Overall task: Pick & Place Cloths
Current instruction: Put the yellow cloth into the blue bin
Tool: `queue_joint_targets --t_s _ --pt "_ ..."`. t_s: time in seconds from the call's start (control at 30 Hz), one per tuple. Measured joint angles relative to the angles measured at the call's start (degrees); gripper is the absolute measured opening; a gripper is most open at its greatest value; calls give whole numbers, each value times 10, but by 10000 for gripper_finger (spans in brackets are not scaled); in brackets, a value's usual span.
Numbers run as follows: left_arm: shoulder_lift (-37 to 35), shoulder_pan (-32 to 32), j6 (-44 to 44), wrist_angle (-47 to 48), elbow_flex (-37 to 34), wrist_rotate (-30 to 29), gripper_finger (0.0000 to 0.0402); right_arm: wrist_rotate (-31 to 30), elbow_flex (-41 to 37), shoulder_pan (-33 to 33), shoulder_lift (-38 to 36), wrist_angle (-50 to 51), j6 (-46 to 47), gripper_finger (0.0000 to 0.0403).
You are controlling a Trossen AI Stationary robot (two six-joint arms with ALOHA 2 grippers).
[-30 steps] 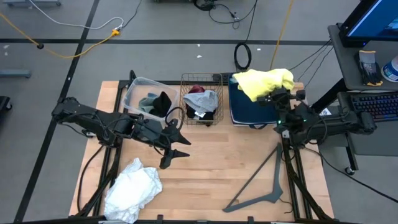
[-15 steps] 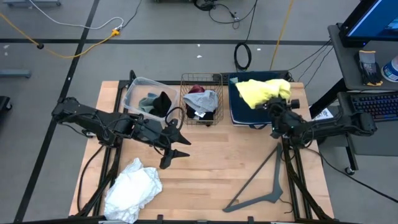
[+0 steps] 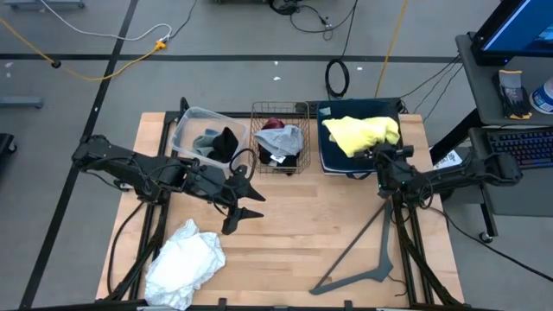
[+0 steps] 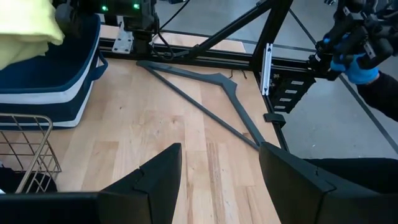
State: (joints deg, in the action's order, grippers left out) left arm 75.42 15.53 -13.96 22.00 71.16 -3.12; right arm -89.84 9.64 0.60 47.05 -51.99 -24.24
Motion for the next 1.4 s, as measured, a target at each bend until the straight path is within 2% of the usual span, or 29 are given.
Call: queue_joint_targets --t_s 0.2,0.67,0.77,0.97,1.4 --pt "0 0 0 0 0 0 218 0 -11 6 0 1 13 43" --pt "0 0 -3 0 0 0 218 4 -11 6 0 -3 -20 142" --pt "0 0 -3 0 0 0 218 19 -11 6 -3 -5 -22 160" --pt "0 0 -3 0 0 0 218 78 -11 6 -15 -4 21 191" --pt "0 0 -4 0 0 1 218 73 -11 6 -15 -4 52 235"
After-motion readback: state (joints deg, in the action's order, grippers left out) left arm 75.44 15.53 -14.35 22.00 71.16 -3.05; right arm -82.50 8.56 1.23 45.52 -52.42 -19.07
